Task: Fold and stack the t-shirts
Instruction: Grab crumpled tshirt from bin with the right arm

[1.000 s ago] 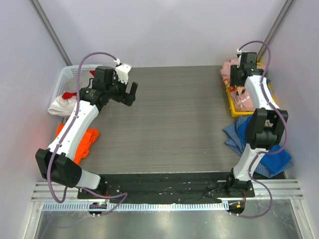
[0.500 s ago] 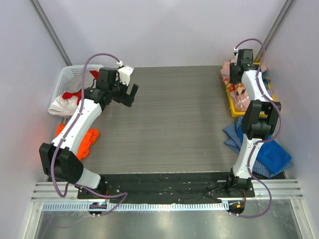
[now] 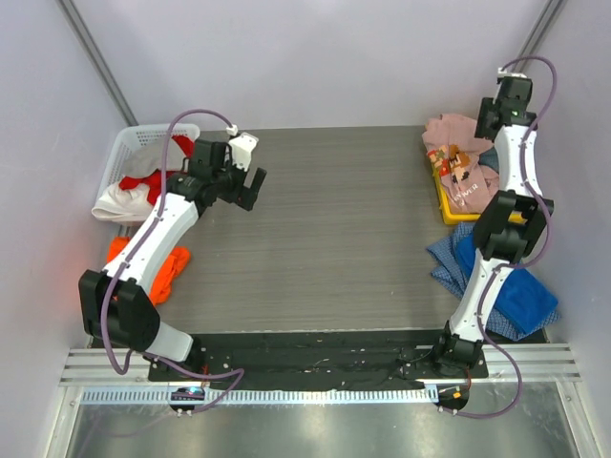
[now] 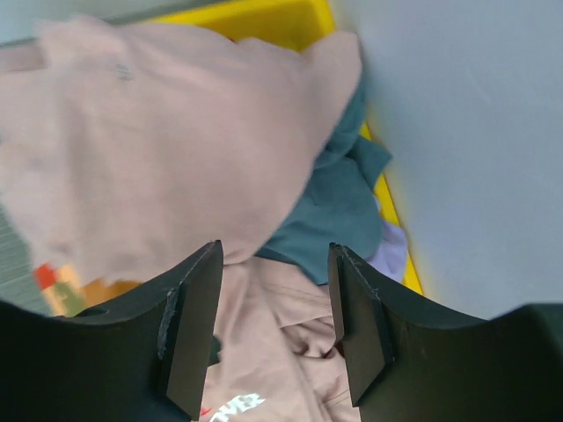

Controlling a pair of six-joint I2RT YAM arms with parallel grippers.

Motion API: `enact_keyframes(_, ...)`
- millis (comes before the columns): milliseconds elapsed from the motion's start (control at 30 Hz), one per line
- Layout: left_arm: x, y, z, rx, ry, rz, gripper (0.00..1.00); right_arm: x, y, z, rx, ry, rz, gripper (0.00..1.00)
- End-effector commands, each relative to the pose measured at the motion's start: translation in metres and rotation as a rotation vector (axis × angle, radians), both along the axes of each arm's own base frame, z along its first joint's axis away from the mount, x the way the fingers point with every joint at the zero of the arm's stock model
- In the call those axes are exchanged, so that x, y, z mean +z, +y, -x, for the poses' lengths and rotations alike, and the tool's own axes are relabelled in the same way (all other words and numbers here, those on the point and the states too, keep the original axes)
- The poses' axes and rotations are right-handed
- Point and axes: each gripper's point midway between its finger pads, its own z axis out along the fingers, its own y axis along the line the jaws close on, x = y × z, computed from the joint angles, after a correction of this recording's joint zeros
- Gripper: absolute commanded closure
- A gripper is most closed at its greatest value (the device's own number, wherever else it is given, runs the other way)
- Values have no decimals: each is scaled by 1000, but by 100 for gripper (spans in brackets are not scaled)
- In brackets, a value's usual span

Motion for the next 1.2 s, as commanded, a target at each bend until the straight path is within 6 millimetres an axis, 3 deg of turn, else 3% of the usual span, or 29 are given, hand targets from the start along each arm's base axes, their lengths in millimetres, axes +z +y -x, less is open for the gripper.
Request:
enact_keyframes(0, 1, -1, -12, -7, -63, -11, 1, -24, -20, 4, -34, 22, -103, 42)
enact_keyframes(200, -20, -1, -13, -11, -38, -21, 1, -56, -18, -2, -6, 58, -189, 44)
enact_keyframes(400, -30, -1, -16, -8, -23, -31, 2, -58, -13, -6, 18, 58, -209, 44)
enact_keyframes(700, -38, -5, -16, -15, 1, -17, 2, -13, -5, -3, 55, -18, -213, 45)
enact_keyframes(967, -40, -5, -15, -18, 6, -17, 2, -2, 0, 0, 65, -34, -225, 45)
enact_keyframes(1167, -45, -5, -14, -16, 21, -13, 2, 20, 6, 4, 87, -69, -229, 45)
